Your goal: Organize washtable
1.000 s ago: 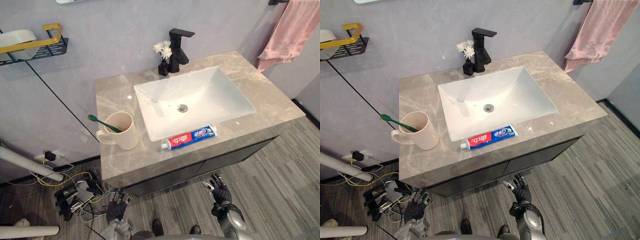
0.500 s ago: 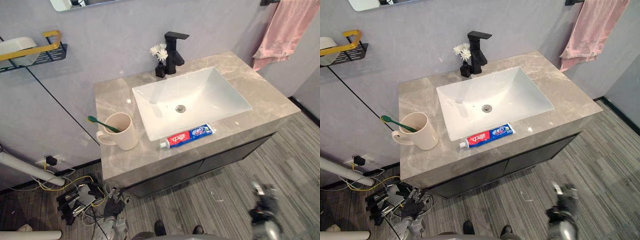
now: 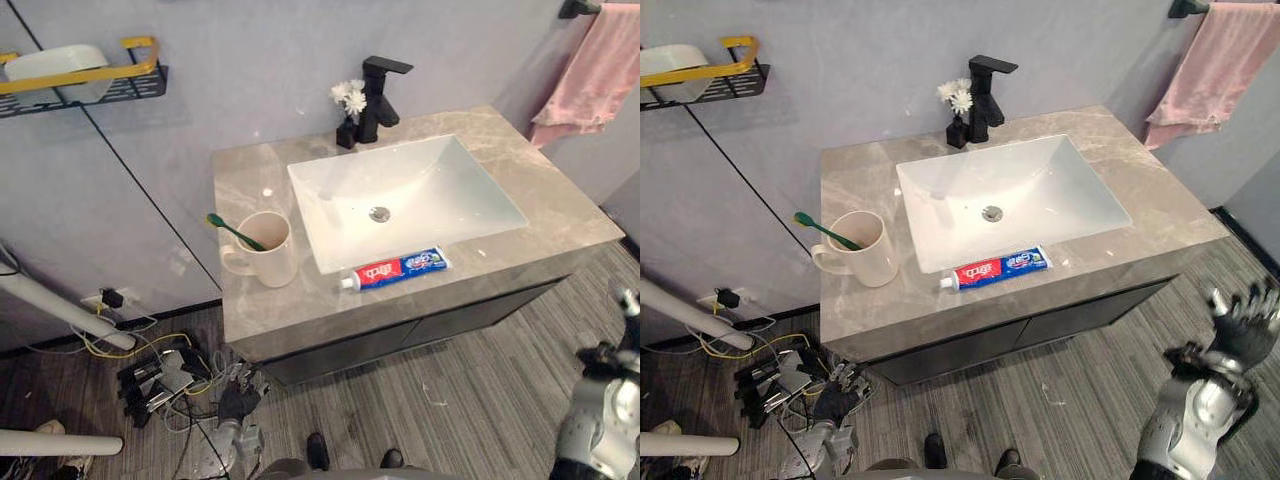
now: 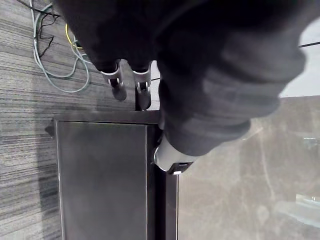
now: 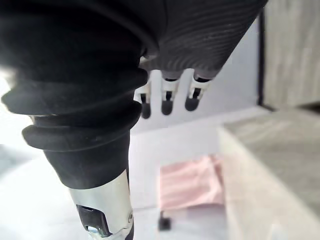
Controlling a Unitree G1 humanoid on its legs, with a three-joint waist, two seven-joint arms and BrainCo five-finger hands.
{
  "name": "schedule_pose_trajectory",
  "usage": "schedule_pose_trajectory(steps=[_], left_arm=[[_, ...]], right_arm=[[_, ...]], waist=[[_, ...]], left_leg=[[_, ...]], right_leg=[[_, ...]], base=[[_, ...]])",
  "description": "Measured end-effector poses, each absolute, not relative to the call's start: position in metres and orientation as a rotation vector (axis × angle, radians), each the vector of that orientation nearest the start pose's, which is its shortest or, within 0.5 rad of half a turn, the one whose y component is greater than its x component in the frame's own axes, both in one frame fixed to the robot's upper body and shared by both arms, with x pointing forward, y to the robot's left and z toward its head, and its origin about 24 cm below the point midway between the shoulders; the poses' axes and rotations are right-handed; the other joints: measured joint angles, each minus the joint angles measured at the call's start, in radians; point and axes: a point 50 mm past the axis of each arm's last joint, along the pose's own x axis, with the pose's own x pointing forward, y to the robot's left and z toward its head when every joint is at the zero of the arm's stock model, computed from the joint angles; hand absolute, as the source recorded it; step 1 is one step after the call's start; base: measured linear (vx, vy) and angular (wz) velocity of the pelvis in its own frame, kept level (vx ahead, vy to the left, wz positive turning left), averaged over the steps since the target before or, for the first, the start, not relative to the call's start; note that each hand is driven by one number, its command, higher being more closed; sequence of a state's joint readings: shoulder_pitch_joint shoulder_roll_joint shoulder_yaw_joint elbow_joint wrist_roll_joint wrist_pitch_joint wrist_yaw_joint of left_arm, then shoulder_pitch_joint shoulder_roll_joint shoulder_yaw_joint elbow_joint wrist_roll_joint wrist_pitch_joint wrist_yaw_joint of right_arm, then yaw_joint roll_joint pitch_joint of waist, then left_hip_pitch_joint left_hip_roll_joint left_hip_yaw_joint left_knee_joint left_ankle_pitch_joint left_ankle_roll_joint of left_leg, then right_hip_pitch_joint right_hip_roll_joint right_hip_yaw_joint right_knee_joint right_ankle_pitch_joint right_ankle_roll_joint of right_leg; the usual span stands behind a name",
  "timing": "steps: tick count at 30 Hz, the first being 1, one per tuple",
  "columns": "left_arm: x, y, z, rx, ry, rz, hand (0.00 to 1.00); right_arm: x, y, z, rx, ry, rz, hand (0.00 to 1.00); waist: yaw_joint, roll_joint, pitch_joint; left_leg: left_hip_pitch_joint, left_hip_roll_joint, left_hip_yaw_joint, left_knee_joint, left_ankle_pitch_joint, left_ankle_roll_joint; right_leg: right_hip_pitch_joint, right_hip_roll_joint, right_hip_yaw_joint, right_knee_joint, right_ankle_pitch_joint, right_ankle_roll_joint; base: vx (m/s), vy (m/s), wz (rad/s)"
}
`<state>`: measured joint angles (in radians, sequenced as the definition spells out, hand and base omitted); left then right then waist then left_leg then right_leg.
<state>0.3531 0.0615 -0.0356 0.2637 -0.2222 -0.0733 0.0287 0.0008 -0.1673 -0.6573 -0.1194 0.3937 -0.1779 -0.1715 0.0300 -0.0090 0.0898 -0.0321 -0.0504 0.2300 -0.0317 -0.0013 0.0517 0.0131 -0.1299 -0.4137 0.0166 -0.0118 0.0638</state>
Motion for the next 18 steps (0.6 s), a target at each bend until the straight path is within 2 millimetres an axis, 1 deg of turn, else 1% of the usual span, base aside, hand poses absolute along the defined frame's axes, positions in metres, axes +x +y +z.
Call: schedule_pose_trajectory(steps=[1,2,4,5,7,8,10,11,12,15,17,18], left_arm=[[0.143,0.175,-0.076,-0.157,0.521,0.143,0.00],[0.143,0.175,-0.076,-0.158,0.520,0.137,0.00],[0.147,0.173,-0.074,-0.162,0.505,0.120,0.00],[0.147,0.173,-0.074,-0.164,0.503,0.117,0.00],[0.147,0.170,-0.074,-0.177,0.502,0.098,0.00],[0.147,0.169,-0.075,-0.180,0.504,0.099,0.00],[0.142,0.165,-0.077,-0.195,0.517,0.081,0.00],[0.141,0.165,-0.077,-0.197,0.521,0.078,0.00],[0.138,0.164,-0.078,-0.200,0.528,0.071,0.00],[0.135,0.161,-0.080,-0.205,0.538,0.048,0.00],[0.135,0.158,-0.080,-0.204,0.540,0.024,0.00],[0.135,0.157,-0.080,-0.206,0.540,0.015,0.00]], right_arm=[[0.194,-0.332,0.130,0.116,-0.513,-0.747,0.00],[0.196,-0.331,0.138,0.094,-0.541,-0.729,0.00],[0.210,-0.323,0.168,0.032,-0.638,-0.642,0.00],[0.214,-0.321,0.174,0.022,-0.654,-0.619,0.00],[0.225,-0.314,0.193,-0.032,-0.705,-0.524,0.00],[0.227,-0.313,0.198,-0.044,-0.715,-0.507,0.00],[0.235,-0.307,0.213,-0.089,-0.748,-0.436,0.00],[0.237,-0.306,0.216,-0.099,-0.752,-0.418,0.00],[0.245,-0.303,0.222,-0.122,-0.753,-0.381,0.00],[0.259,-0.304,0.228,-0.192,-0.717,-0.315,0.00],[0.277,-0.299,0.231,-0.251,-0.663,-0.234,0.00],[0.280,-0.297,0.232,-0.272,-0.649,-0.209,0.00]], waist=[[0.008,-0.003,0.002],[0.011,-0.006,0.004],[0.012,-0.022,0.013],[0.014,-0.026,0.016],[0.015,-0.038,0.020],[0.016,-0.038,0.020],[0.016,-0.039,0.021],[0.017,-0.040,0.021],[0.016,-0.042,0.022],[0.015,-0.046,0.025],[0.016,-0.050,0.027],[0.017,-0.051,0.027]], left_leg=[[-0.003,-0.003,-0.010,0.000,0.000,0.001],[-0.004,-0.004,-0.014,0.000,0.001,0.001],[-0.007,-0.010,-0.039,0.000,0.005,0.007],[-0.007,-0.011,-0.044,0.000,0.005,0.007],[-0.007,-0.019,-0.071,0.000,0.006,0.010],[-0.007,-0.021,-0.076,0.000,0.006,0.010],[-0.007,-0.029,-0.094,0.000,0.008,0.013],[-0.007,-0.030,-0.095,0.000,0.011,0.017],[-0.008,-0.032,-0.102,0.000,0.011,0.017],[-0.008,-0.036,-0.121,0.001,0.012,0.020],[-0.007,-0.037,-0.129,0.001,0.013,0.020],[-0.007,-0.037,-0.130,0.001,0.013,0.020]], right_leg=[[0.001,-0.004,-0.007,0.000,0.000,0.001],[0.001,-0.005,-0.011,0.000,0.000,0.001],[0.010,-0.011,-0.028,0.000,-0.003,0.004],[0.013,-0.012,-0.033,0.000,-0.004,0.006],[0.021,-0.015,-0.056,0.002,-0.011,0.017],[0.022,-0.016,-0.059,0.002,-0.011,0.017],[0.034,-0.025,-0.062,0.001,-0.015,0.022],[0.035,-0.027,-0.064,0.001,-0.015,0.022],[0.038,-0.029,-0.071,0.000,-0.015,0.022],[0.045,-0.029,-0.079,-0.003,-0.015,0.022],[0.047,-0.030,-0.079,-0.005,-0.015,0.022],[0.048,-0.030,-0.079,-0.007,-0.015,0.022]], base=[[0.01,0.040,0.23],[0.01,0.044,0.26],[0.01,0.039,0.31],[0.01,0.019,0.34],[0.01,0.007,0.34],[0.02,0.021,0.32],[0.04,0.035,0.25],[0.05,0.029,0.19],[0.03,0.017,0.16],[0.02,0.005,0.22],[0.00,0.004,0.14],[0.00,-0.004,0.06]])
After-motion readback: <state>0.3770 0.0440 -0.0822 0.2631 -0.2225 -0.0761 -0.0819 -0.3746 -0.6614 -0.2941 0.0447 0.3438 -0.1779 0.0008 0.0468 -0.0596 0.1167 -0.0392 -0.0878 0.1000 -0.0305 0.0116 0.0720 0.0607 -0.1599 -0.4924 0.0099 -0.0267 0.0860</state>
